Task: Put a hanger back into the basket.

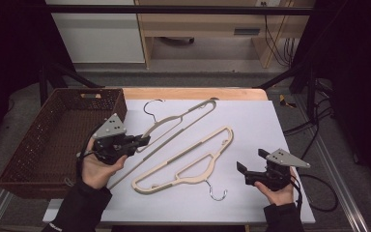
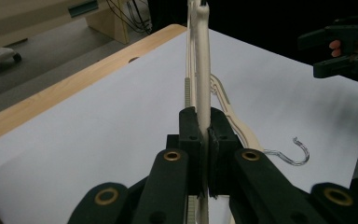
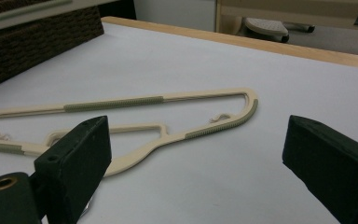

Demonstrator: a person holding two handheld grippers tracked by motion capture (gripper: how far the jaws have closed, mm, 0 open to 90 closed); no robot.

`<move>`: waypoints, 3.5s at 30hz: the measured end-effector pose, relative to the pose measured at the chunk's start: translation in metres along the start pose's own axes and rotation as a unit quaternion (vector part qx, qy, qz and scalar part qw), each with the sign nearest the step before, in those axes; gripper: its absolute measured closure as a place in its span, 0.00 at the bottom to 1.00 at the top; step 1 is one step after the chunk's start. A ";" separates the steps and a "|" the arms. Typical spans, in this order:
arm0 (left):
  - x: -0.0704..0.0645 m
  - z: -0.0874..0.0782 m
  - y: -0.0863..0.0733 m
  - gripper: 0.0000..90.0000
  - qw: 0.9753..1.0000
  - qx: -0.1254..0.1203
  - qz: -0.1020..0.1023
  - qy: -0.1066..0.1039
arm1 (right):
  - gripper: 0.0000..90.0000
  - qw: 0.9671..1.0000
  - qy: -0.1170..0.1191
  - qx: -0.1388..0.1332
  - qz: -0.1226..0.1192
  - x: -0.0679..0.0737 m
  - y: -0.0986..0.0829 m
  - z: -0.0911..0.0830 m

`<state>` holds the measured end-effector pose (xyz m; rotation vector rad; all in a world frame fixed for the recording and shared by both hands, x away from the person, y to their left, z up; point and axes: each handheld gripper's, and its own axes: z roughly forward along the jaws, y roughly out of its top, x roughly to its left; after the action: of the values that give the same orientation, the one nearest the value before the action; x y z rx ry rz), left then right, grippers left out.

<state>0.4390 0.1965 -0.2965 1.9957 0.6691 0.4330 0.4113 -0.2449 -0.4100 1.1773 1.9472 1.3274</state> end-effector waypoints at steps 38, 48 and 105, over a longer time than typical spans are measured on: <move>0.131 -0.098 -0.025 0.96 0.996 0.007 -0.029 0.081 | 0.04 1.000 -0.014 -0.010 0.000 -0.003 0.001 -0.005; 0.162 -0.114 -0.047 0.96 0.993 0.015 -0.039 0.109 | 0.04 1.000 -0.017 -0.008 0.002 -0.002 0.001 -0.004; 0.213 -0.116 -0.158 0.84 0.935 0.171 -0.207 0.232 | 0.04 1.000 -0.011 0.002 -0.002 0.003 -0.001 0.002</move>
<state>0.4990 0.4692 -0.3726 2.0049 1.5190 0.5614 0.4110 -0.2418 -0.4113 1.1845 1.9374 1.3029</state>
